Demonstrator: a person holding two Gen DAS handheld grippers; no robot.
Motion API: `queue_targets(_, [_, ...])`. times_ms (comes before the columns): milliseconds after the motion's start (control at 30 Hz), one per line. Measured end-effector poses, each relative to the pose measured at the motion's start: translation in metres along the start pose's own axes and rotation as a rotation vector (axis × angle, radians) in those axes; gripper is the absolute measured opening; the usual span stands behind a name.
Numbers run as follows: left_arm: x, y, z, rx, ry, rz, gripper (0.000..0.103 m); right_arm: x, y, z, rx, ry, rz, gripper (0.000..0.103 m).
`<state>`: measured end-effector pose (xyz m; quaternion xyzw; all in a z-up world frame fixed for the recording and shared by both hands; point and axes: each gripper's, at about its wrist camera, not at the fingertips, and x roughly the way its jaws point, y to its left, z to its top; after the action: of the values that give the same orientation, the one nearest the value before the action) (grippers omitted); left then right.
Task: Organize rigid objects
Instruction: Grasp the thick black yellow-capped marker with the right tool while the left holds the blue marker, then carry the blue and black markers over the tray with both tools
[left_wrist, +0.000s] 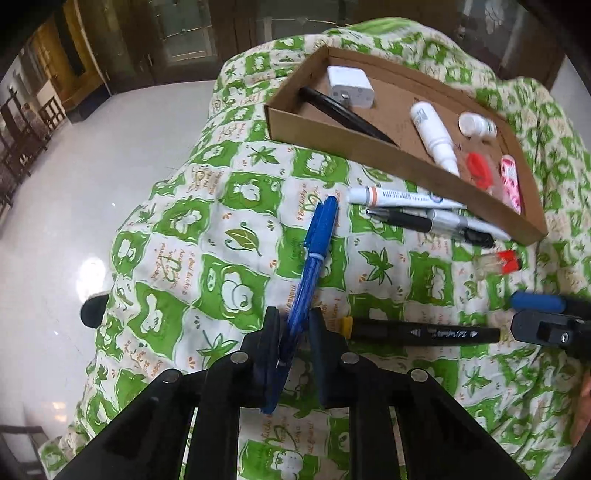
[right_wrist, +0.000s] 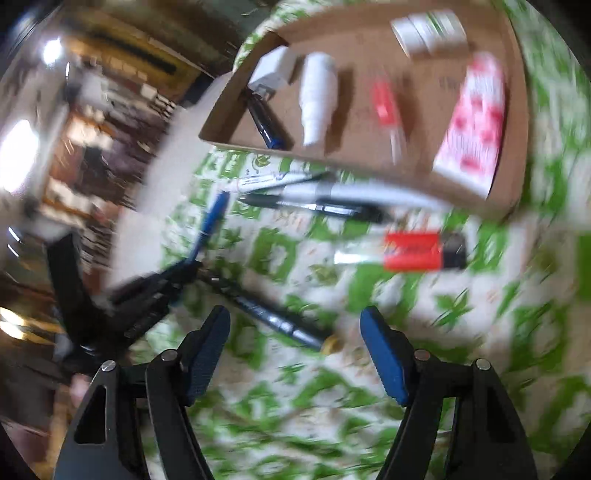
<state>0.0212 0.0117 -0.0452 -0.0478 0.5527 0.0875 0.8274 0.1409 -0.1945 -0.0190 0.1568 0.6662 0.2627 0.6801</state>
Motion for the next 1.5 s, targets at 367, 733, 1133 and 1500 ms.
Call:
queue_targets(367, [0.006,-0.001,0.003,-0.029,0.006,-0.016,0.016,0.060,0.075,-0.017,-0.491,0.069,-0.266,0.046])
queue_targets(733, [0.006,-0.001,0.002,-0.026,0.002,-0.022,0.016,0.034,0.012,-0.012,-0.082,0.126,-0.113,0.017])
queue_targets(1133, [0.019,-0.009,0.017,0.007,-0.034,-0.026,0.016,0.050,0.028,0.001,-0.095,0.096,-0.119,0.018])
queue_targets(1500, [0.014,-0.017,0.012,0.046,-0.043,-0.013,0.014,0.060,0.037,0.001,-0.187,0.063,-0.185,0.016])
